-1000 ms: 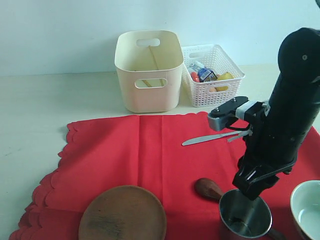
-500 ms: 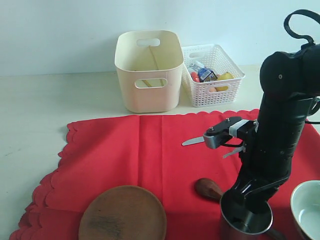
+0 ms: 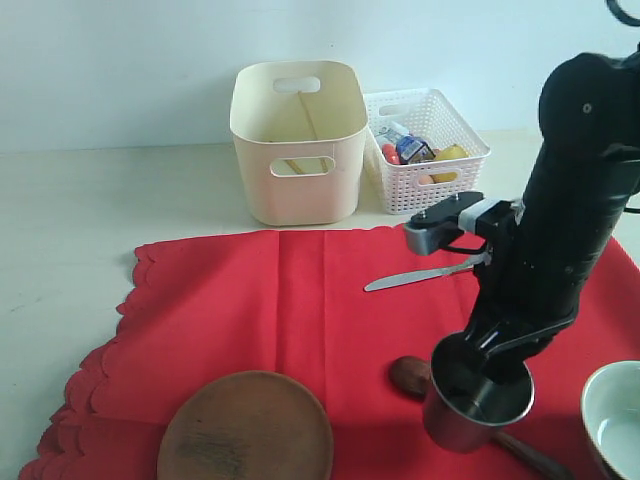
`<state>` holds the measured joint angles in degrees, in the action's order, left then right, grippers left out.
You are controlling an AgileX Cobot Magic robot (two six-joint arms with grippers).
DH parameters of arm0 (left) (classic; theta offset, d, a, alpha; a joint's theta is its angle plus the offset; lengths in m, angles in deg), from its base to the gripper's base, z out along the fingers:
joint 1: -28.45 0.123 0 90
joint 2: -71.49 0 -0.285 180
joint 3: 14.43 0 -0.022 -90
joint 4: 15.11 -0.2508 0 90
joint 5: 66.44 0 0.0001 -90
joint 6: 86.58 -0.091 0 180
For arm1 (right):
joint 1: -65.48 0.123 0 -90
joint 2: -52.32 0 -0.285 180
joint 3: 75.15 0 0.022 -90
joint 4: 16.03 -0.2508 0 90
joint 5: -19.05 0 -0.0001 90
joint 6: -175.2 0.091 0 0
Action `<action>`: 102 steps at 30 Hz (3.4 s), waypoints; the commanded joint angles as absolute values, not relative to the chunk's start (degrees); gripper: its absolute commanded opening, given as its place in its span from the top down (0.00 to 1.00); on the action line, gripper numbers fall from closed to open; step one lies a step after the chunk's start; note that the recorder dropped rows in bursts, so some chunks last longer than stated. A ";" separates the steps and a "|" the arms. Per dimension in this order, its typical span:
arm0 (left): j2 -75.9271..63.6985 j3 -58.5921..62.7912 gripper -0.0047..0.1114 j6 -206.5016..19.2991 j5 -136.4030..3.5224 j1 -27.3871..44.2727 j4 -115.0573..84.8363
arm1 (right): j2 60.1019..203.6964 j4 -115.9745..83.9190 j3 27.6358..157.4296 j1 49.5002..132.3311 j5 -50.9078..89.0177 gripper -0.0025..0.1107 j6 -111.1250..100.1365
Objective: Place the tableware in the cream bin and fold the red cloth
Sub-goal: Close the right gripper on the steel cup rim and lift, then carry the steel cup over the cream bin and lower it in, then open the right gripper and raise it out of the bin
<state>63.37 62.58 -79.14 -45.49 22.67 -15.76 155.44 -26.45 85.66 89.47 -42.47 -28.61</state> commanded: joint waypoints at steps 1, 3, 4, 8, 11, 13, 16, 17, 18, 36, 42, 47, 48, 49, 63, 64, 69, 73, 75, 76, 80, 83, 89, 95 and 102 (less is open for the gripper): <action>63.70 62.79 0.96 -79.04 -45.92 22.83 -15.86 | 151.24 -28.06 86.46 89.46 -40.65 0.98 -29.10; 63.70 62.79 0.96 -79.04 -45.92 22.83 -15.86 | 149.70 -28.06 86.46 89.46 -39.21 0.98 -29.10; 63.70 62.79 0.96 -79.04 -45.92 22.83 -15.86 | 148.90 -28.06 86.46 89.46 -38.57 0.98 -29.10; 63.70 62.79 0.96 -79.04 -45.92 22.83 -15.86 | 146.44 -28.15 86.46 89.46 -36.05 0.98 -29.10; 63.70 62.79 0.96 -79.15 -45.92 22.83 -15.86 | 145.55 -28.15 86.46 89.46 -34.88 0.98 -28.94; 63.70 62.79 0.96 -79.15 -45.92 22.83 -15.86 | 145.55 -28.15 86.46 89.46 -34.08 0.98 -28.68; 63.70 62.79 0.96 -79.15 -45.92 22.83 -15.86 | 145.55 -28.15 86.46 89.46 -31.57 0.98 -28.68; 63.70 62.79 0.96 -79.01 -45.92 22.83 -15.86 | 145.55 -28.15 86.46 89.46 -30.88 0.98 -28.68; 63.70 62.79 0.96 -79.01 -45.92 22.83 -15.86 | 145.55 -28.15 86.46 89.46 -30.51 0.98 -28.68; 63.70 62.79 0.96 -79.03 -45.92 22.83 -15.86 | 145.71 -32.69 88.38 89.46 -20.81 0.98 -28.45; 63.70 62.79 0.96 -79.03 -45.92 22.83 -15.86 | 150.94 -33.95 98.49 89.46 -22.97 0.98 -27.37; 63.70 62.79 0.96 -79.03 -45.92 22.83 -15.86 | 157.30 -34.56 107.09 88.98 -25.13 0.98 -27.37; 63.70 62.79 0.96 -79.03 -45.92 22.83 -15.86 | 158.29 -34.72 108.70 88.72 -25.13 0.98 -27.37; 63.70 62.79 0.96 -79.03 -45.92 22.83 -15.86 | 159.48 -34.72 110.27 88.29 -25.13 0.98 -27.37; 63.70 62.79 0.96 -79.03 -45.92 22.83 -15.86 | 174.35 -37.29 130.73 85.53 -25.36 0.98 -31.17; 63.70 62.79 0.96 -79.03 -45.92 22.83 -15.86 | 175.55 -37.29 132.24 85.53 -25.54 0.98 -31.17; 63.70 62.79 0.96 -79.03 -45.92 22.83 -15.86 | 182.98 -37.29 141.55 85.53 -28.70 0.98 -32.01; 63.70 62.79 0.96 -79.03 -45.92 22.83 -15.86 | 188.42 -37.29 148.02 85.53 -31.75 0.98 -34.08; 63.70 62.79 0.96 -79.03 -45.92 22.83 -15.86 | 190.80 -37.05 150.82 85.53 -32.81 0.98 -34.20; 63.70 62.79 0.96 -79.03 -45.92 22.83 -15.86 | 191.81 -36.96 151.94 85.53 -32.93 0.98 -34.20; 63.70 62.79 0.96 -79.03 -45.92 22.83 -15.86 | 195.17 -36.82 155.81 85.53 -32.82 0.98 -34.20; 63.70 62.79 0.96 -79.03 -45.92 22.83 -15.86 | 197.10 -36.72 158.42 85.53 -32.43 0.98 -35.13; 63.70 62.79 0.96 -79.03 -45.92 22.83 -15.86 | 200.17 -35.71 161.87 85.53 -29.14 0.98 -36.69; 63.70 62.79 0.96 -79.03 -45.92 22.83 -15.86 | 200.98 -33.67 162.55 85.53 -26.98 0.98 -36.59; 63.70 62.79 0.96 -79.03 -45.92 22.83 -15.86 | 201.94 -32.05 162.65 85.53 -25.30 0.98 -36.59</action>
